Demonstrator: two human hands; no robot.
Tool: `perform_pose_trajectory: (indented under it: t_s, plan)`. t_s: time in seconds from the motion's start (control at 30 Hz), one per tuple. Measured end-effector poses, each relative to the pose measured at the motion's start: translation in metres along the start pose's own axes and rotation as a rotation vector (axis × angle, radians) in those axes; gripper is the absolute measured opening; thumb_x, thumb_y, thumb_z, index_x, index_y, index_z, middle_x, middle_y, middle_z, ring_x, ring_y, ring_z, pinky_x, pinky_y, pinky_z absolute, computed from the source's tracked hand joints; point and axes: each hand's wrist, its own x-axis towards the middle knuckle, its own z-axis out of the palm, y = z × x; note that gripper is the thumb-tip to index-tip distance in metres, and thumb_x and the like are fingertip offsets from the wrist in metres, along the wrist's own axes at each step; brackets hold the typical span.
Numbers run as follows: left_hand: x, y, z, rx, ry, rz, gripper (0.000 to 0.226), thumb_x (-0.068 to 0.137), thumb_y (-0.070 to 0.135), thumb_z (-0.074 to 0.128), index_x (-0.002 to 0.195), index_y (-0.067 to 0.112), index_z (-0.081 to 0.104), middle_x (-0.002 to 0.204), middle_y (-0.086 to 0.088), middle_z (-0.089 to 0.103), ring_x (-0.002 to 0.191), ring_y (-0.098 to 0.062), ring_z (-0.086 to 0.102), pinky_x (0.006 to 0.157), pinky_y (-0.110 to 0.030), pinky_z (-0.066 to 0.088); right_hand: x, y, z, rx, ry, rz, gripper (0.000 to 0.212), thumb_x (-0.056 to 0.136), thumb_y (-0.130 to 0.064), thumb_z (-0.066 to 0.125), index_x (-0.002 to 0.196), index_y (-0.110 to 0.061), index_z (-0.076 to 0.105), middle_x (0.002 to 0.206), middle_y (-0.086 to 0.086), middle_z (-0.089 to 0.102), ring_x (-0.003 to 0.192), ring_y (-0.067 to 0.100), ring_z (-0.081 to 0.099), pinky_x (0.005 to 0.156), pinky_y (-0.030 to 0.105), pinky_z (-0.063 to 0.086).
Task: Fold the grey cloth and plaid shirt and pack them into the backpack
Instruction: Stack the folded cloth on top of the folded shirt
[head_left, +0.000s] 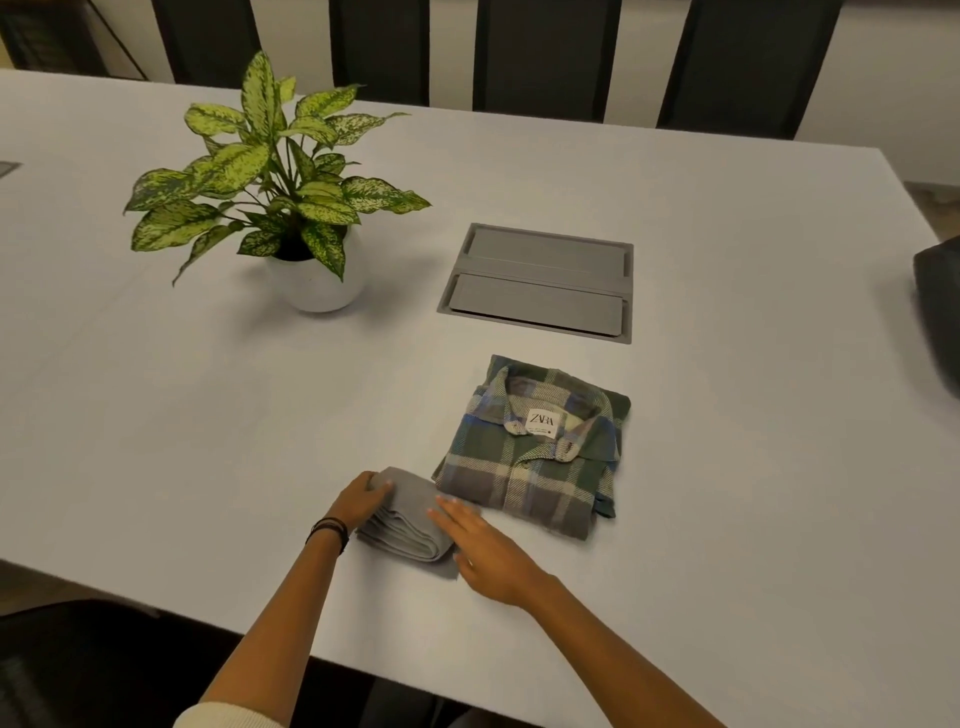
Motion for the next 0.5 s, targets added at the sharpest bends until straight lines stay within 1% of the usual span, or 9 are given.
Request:
perform_pose_trajectory:
  t_s: [0.07, 0.1, 0.13, 0.17, 0.27, 0.33, 0.4, 0.43, 0.5]
  plan:
    - [-0.003, -0.003, 0.001, -0.041, 0.013, -0.023, 0.040, 0.098, 0.034, 0.041, 0.121, 0.002, 0.050, 0.110, -0.015, 0.056, 0.088, -0.023, 0.049, 0.069, -0.029, 0.042, -0.002, 0.005, 0.006, -0.046, -0.069, 0.023, 0.065, 0.094, -0.005, 0.037, 0.149, -0.021, 0.007, 0.158, -0.002, -0.002, 0.145, 0.016, -0.001, 0.117, 0.030, 0.012]
    - [-0.004, -0.005, 0.001, -0.076, 0.014, -0.041, 0.039, 0.099, 0.034, 0.039, 0.115, 0.001, 0.053, 0.098, -0.012, 0.055, 0.078, -0.022, 0.047, 0.062, -0.027, 0.038, -0.004, 0.008, 0.009, -0.071, -0.099, 0.030, 0.065, 0.094, -0.004, 0.036, 0.149, -0.021, 0.007, 0.158, -0.001, -0.003, 0.145, 0.017, -0.001, 0.117, 0.031, 0.011]
    - [-0.005, -0.006, 0.001, -0.111, 0.012, -0.056, 0.037, 0.099, 0.035, 0.038, 0.109, 0.002, 0.054, 0.089, -0.010, 0.052, 0.071, -0.020, 0.045, 0.060, -0.026, 0.035, -0.006, 0.011, 0.010, -0.089, -0.125, 0.032, 0.066, 0.093, -0.003, 0.036, 0.149, -0.021, 0.007, 0.158, 0.000, -0.003, 0.145, 0.018, -0.002, 0.118, 0.033, 0.010]
    - [-0.005, -0.008, 0.001, -0.145, 0.010, -0.065, 0.036, 0.098, 0.036, 0.039, 0.106, 0.005, 0.053, 0.085, -0.008, 0.050, 0.069, -0.019, 0.043, 0.060, -0.026, 0.035, -0.007, 0.013, 0.012, -0.099, -0.145, 0.033, 0.066, 0.093, -0.002, 0.036, 0.149, -0.020, 0.007, 0.158, 0.000, -0.004, 0.145, 0.019, -0.003, 0.119, 0.036, 0.010]
    - [-0.009, -0.009, 0.000, -0.245, 0.000, -0.100, 0.036, 0.095, 0.042, 0.044, 0.106, 0.008, 0.052, 0.088, -0.007, 0.050, 0.076, -0.021, 0.046, 0.063, -0.028, 0.040, -0.007, 0.016, 0.015, -0.096, -0.182, 0.040, 0.066, 0.093, 0.002, 0.034, 0.149, -0.019, 0.008, 0.157, -0.001, -0.006, 0.145, 0.018, -0.007, 0.118, 0.038, 0.011]
    - [-0.011, -0.011, 0.000, -0.245, -0.036, -0.130, 0.041, 0.092, 0.045, 0.049, 0.097, 0.004, 0.053, 0.073, -0.007, 0.047, 0.066, -0.020, 0.044, 0.066, -0.031, 0.042, -0.006, 0.016, 0.015, -0.085, -0.201, 0.045, 0.065, 0.093, 0.003, 0.034, 0.149, -0.018, 0.007, 0.157, -0.001, -0.007, 0.145, 0.017, -0.008, 0.119, 0.037, 0.011]
    - [-0.012, -0.013, -0.002, -0.227, -0.088, -0.157, 0.044, 0.090, 0.044, 0.054, 0.095, 0.001, 0.054, 0.067, -0.008, 0.048, 0.063, -0.020, 0.046, 0.072, -0.033, 0.045, -0.005, 0.017, 0.014, -0.074, -0.209, 0.045, 0.065, 0.093, 0.004, 0.034, 0.149, -0.016, 0.008, 0.157, 0.000, -0.007, 0.145, 0.018, -0.009, 0.119, 0.037, 0.010]
    - [-0.012, -0.014, -0.003, -0.225, -0.112, -0.156, 0.044, 0.089, 0.043, 0.056, 0.098, 0.000, 0.055, 0.070, -0.010, 0.052, 0.067, -0.020, 0.050, 0.075, -0.034, 0.047, -0.005, 0.017, 0.014, -0.066, -0.209, 0.043, 0.064, 0.093, 0.005, 0.034, 0.149, -0.016, 0.009, 0.157, 0.000, -0.006, 0.145, 0.018, -0.008, 0.119, 0.036, 0.009]
    - [-0.012, -0.016, -0.008, -0.234, -0.156, -0.132, 0.044, 0.088, 0.040, 0.058, 0.110, 0.001, 0.057, 0.091, -0.012, 0.062, 0.083, -0.022, 0.058, 0.082, -0.034, 0.049, -0.005, 0.015, 0.013, -0.030, -0.199, 0.044, 0.061, 0.094, 0.005, 0.034, 0.148, -0.014, 0.013, 0.157, 0.002, -0.002, 0.145, 0.017, -0.006, 0.118, 0.032, 0.008]
